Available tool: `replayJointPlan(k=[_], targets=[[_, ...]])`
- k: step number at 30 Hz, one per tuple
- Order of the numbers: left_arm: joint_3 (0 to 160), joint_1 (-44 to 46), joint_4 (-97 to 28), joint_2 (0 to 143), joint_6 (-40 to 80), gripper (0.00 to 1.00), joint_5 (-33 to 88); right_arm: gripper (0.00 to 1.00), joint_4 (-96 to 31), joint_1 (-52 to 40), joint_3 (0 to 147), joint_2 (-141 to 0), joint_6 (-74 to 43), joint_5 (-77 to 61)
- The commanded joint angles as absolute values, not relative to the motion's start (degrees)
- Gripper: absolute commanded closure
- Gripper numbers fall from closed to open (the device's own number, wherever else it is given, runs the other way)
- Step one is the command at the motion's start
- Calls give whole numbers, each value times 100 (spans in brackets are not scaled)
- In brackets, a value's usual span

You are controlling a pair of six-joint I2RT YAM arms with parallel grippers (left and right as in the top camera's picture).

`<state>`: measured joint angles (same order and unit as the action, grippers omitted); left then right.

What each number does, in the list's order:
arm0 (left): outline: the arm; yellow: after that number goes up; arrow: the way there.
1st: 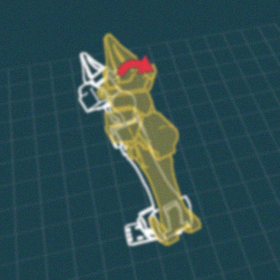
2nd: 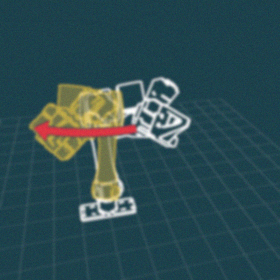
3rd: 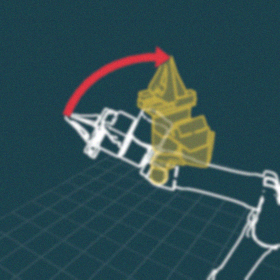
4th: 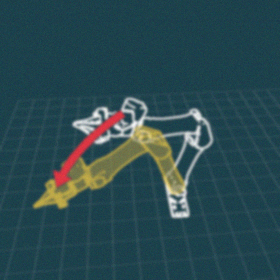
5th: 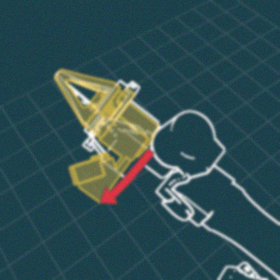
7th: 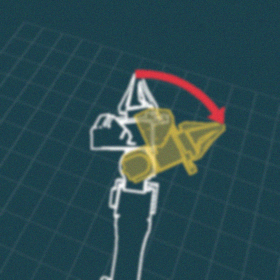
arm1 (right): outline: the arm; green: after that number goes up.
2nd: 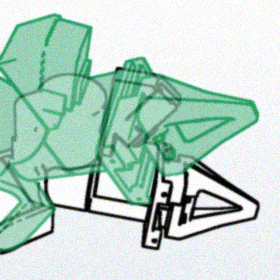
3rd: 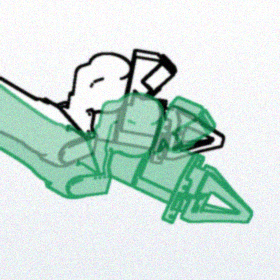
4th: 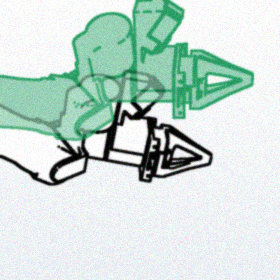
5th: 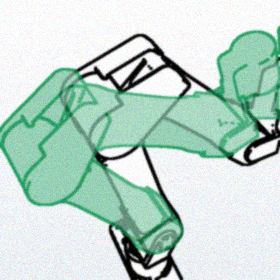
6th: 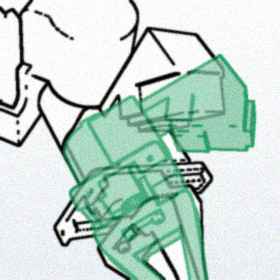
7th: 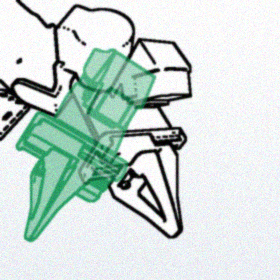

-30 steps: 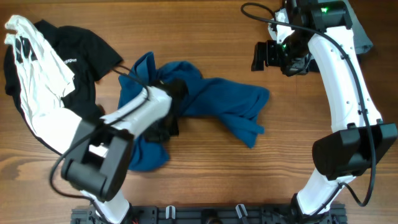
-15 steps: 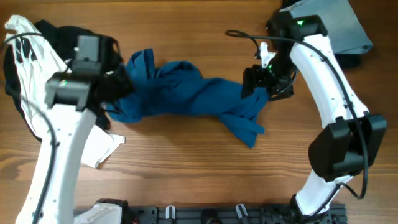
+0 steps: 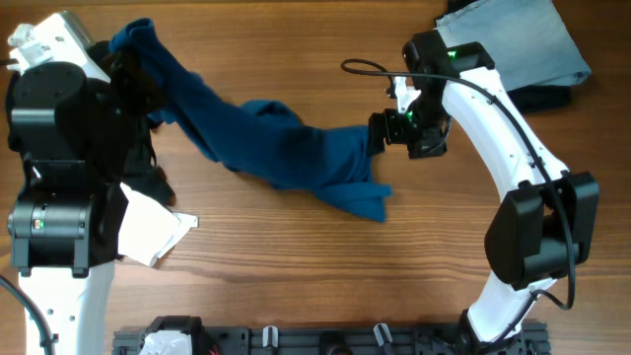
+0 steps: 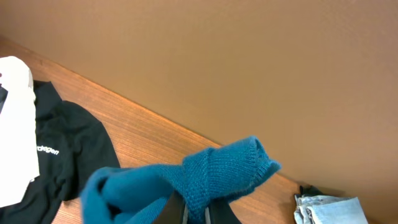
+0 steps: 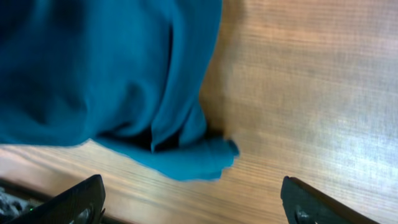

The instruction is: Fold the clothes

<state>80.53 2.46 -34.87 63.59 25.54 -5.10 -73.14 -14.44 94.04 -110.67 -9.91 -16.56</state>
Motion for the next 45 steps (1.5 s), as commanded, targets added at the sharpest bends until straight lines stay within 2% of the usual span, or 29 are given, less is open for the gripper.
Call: replayJointPlan(k=[1, 6, 15, 21, 26, 34, 35, 36, 38, 41, 45], targets=[[8112, 202, -3411, 6453, 2438, 96, -554, 6, -6794, -1441, 9196, -10956, -904, -1970], [8112, 202, -3406, 6547, 2438, 96, -519, 7, -5675, -1441, 8409, -10978, -1247, -2198], [8112, 202, -3535, 6549, 2440, 96, -456, 25, -3365, -1780, 7262, -11198, -1970, -2578], [8112, 202, -3566, 6549, 2443, 96, -390, 31, -3009, -1844, 7262, -11502, -2106, -2447], [8112, 202, -3629, 6549, 2443, 96, -395, 36, -2836, -1761, 7262, -11605, -2237, -1616], [8112, 202, -3671, 6560, 2443, 96, -395, 40, -2287, -1761, 7264, -12027, -2099, -1951], [8112, 202, -3677, 6560, 2443, 96, -395, 46, -2248, -1758, 7273, -12027, -2099, -1951], [8112, 202, -3686, 6560, 2443, 96, -395, 60, -2244, -1752, 7332, -12020, -2097, -1949], [8112, 202, -3684, 6560, 2443, 96, -397, 96, -2279, -1662, 7638, -11974, -2049, -1927], [8112, 200, -3680, 6560, 2438, 96, -458, 96, -2633, -1387, 8309, -11758, -1909, -1931], [8112, 202, -3481, 6560, 2445, 96, -587, 96, -3859, -932, 9708, -11469, -1066, -2058]])
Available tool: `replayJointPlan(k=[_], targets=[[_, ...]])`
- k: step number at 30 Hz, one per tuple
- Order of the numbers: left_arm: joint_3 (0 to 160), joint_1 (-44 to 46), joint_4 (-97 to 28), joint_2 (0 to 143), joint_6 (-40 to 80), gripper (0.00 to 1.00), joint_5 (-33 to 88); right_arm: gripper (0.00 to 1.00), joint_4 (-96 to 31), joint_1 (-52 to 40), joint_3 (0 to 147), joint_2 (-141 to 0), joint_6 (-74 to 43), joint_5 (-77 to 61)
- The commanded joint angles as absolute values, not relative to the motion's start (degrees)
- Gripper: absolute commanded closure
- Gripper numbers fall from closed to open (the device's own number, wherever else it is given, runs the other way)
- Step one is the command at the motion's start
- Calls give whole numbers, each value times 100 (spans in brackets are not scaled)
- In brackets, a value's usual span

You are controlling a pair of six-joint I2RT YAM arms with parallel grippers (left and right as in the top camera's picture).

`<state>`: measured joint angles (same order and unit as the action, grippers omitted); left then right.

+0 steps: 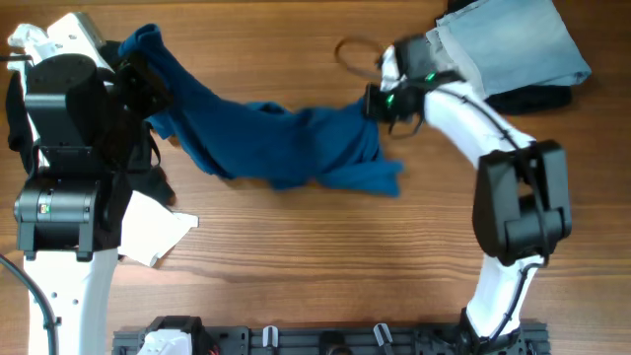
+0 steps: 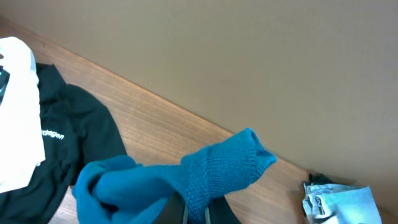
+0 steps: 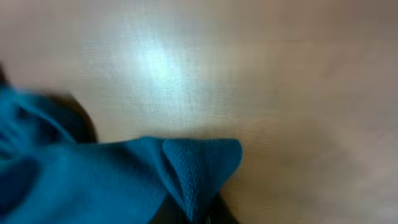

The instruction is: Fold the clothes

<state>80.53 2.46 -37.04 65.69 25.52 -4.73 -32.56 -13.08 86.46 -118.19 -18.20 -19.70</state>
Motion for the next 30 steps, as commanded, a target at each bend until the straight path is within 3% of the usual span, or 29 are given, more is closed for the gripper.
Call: replayJointPlan(k=[1, 5, 9, 15, 22, 24, 25, 26, 27, 28, 30], targets=[[8112, 202, -3358, 6560, 2445, 96, -587, 96, -4261, -816, 10143, -11384, -766, -2056], [8112, 200, -2714, 6558, 2440, 96, -591, 96, -5623, -412, 11421, -11015, -78, -2025], [8112, 196, -2580, 6552, 2440, 96, -587, 96, -6602, 38, 11550, -10610, -281, -2018], [8112, 196, -4724, 6779, 2445, 96, -233, 96, -7741, 180, 10650, -10617, -663, -2051], [8058, 202, -6578, 7609, 2438, 96, -43, 95, -7070, 180, 8407, -10617, -1389, -1953], [8058, 202, -6698, 7802, 2429, 96, 45, 86, -6895, 180, 7828, -10617, -1500, -2053], [8058, 202, -6713, 7881, 2416, 96, 69, 77, -6840, 180, 7592, -10617, -1494, -2141], [8058, 202, -6705, 7959, 2416, 96, 89, 51, -6818, 180, 7439, -10617, -1326, -2283], [8058, 213, -6687, 7990, 2416, 96, 102, 39, -6816, 180, 7380, -10617, -1142, -2434], [8058, 213, -6659, 8016, 2416, 96, 108, 32, -6814, 180, 7380, -10615, -1076, -2497], [8058, 213, -6602, 8029, 2416, 96, 106, 28, -6643, 180, 7494, -10471, -1041, -2561]])
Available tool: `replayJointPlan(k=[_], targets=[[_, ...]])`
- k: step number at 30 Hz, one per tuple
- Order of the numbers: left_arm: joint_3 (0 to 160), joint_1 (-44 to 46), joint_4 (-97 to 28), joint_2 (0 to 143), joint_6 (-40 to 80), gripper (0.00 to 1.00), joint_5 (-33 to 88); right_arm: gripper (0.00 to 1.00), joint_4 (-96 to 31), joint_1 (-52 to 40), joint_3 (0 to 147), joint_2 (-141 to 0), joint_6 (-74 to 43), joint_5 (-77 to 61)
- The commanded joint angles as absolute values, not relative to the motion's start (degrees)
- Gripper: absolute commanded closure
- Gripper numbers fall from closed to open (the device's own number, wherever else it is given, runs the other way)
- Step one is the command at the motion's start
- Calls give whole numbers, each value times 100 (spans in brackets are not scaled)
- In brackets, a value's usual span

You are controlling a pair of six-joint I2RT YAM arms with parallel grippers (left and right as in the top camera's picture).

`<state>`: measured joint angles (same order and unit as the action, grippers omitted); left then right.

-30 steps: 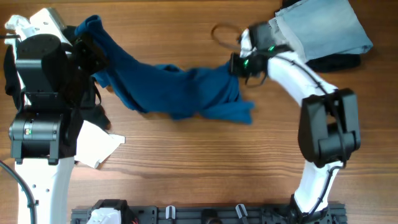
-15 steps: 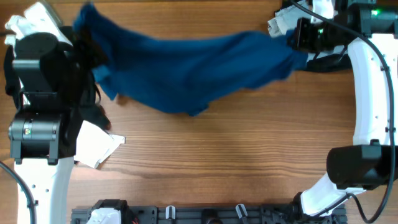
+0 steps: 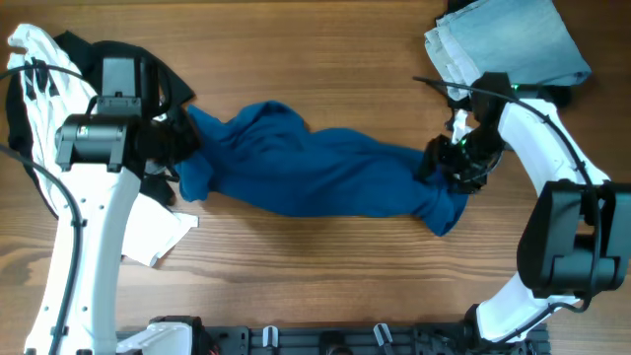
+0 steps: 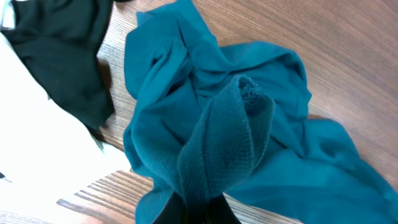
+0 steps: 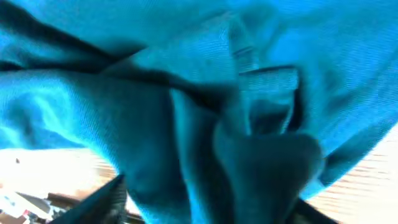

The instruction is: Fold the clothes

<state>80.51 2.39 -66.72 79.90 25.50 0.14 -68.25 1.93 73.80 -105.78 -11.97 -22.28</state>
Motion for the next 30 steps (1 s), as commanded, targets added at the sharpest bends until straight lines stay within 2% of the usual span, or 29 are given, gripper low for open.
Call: replayJointPlan(k=[1, 2, 5, 10, 17, 19, 21, 22, 23, 24, 26, 30], targets=[[8058, 213, -6584, 8027, 2416, 96, 104, 27, -6578, 180, 7555, -10363, -1041, -2556], [8058, 213, -6565, 8027, 2416, 96, 104, 25, -6495, 180, 7614, -10248, -1039, -2552], [8058, 213, -6429, 8027, 2418, 96, 104, 8, -5907, 178, 7677, -9821, -1031, -2161], [8058, 213, -6160, 8027, 2418, 96, 104, 5, -5610, 169, 7516, -10269, -1026, -1881], [8058, 213, -6077, 8034, 2418, 96, 104, 5, -5177, 148, 7513, -11196, -1103, -1883], [8058, 213, -6062, 8042, 2418, 96, 104, 8, -4993, 134, 7513, -11365, -1214, -1885], [8058, 213, -6042, 8044, 2418, 96, 104, 21, -4908, 106, 7513, -11426, -1225, -1887], [8058, 213, -6034, 8044, 2418, 96, 104, 41, -4845, 93, 7513, -11428, -1273, -1905], [8058, 213, -6018, 8044, 2418, 96, 104, 78, -4729, 93, 7513, -11410, -1406, -1907], [8058, 213, -5983, 8044, 2418, 96, 104, 96, -4536, 93, 7518, -11360, -1551, -1970], [8058, 211, -5861, 8042, 2416, 96, 104, 96, -4235, 99, 7653, -11192, -1562, -2349], [8060, 204, -5218, 8036, 2246, 96, 80, 96, -4541, 117, 8322, -10851, -1345, -2379]])
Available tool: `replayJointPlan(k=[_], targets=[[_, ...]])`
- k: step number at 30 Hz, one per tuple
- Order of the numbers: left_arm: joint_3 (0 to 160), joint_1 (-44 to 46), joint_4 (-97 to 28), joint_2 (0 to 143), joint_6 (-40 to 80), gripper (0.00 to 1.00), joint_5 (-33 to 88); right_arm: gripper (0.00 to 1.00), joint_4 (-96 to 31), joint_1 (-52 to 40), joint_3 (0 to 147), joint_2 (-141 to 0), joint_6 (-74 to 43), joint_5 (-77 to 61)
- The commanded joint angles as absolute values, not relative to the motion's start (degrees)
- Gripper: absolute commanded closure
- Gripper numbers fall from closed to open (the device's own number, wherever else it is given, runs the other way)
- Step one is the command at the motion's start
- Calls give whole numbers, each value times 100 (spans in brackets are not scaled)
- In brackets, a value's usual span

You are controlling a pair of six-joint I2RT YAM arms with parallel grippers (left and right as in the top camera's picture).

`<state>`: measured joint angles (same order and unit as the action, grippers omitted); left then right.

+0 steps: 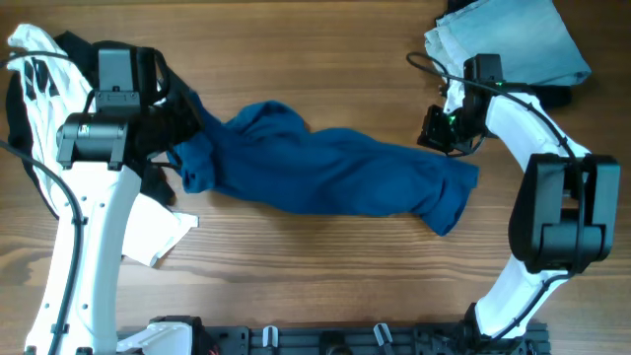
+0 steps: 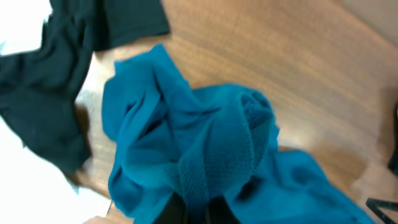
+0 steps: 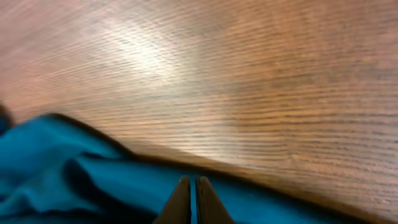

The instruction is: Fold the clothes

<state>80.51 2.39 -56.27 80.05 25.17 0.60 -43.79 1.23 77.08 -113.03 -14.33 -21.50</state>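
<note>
A teal-blue knit garment (image 1: 325,177) lies stretched left to right across the middle of the wooden table (image 1: 325,276). My left gripper (image 1: 182,133) is shut on the bunched left end, and the left wrist view shows a ribbed fold (image 2: 217,149) running down between the fingers of the left gripper (image 2: 196,208). My right gripper (image 1: 439,133) hovers just behind the garment's right end (image 1: 455,192). In the right wrist view the right gripper (image 3: 193,190) is shut with nothing in it, the blue cloth (image 3: 93,186) lying below.
Folded light-blue jeans (image 1: 513,39) lie at the back right on a dark garment (image 1: 537,97). Black clothing (image 2: 43,124) and white clothing (image 1: 30,59) are piled at the far left, behind my left arm. A white cloth (image 1: 148,232) lies at the front left.
My right gripper has let go of the garment's right end and now sits shut farther back. The right end lies flat on the table. My left gripper still holds the left end.
At first my left gripper held one end raised at the far left while the right stood open by the crumpled other end. Then the right was shut on that end near the back. Later the garment was stretched between both grippers. Now only the left holds.
</note>
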Motion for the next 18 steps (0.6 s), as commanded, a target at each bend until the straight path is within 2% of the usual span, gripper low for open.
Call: replayJointPlan(k=[1, 5, 7, 8, 10, 15, 18], targets=[[8060, 198, -4989, 8023, 2246, 96, 80, 96, -4696, 128, 8543, -10774, -1282, -2355], [8123, 185, -4436, 7981, 2248, 96, 104, 96, -5931, 126, 9354, -10536, -1066, -1846], [8123, 185, -4488, 7983, 2244, 96, 99, 52, -6453, 126, 9301, -10571, -1059, -1704], [8125, 176, -4324, 7983, 2241, 96, 102, 41, -6626, 126, 9227, -10600, -1055, -1688], [8396, 119, -3310, 7972, 2246, 96, 248, 37, -6681, 126, 8993, -10602, -1061, -1717], [8958, 128, -1192, 7970, 2248, 96, 1299, 35, -6626, 115, 8962, -10600, -882, -2246], [9168, 128, -1258, 7970, 2248, 96, 2018, 33, -6576, 93, 8962, -10600, -303, -2790]])
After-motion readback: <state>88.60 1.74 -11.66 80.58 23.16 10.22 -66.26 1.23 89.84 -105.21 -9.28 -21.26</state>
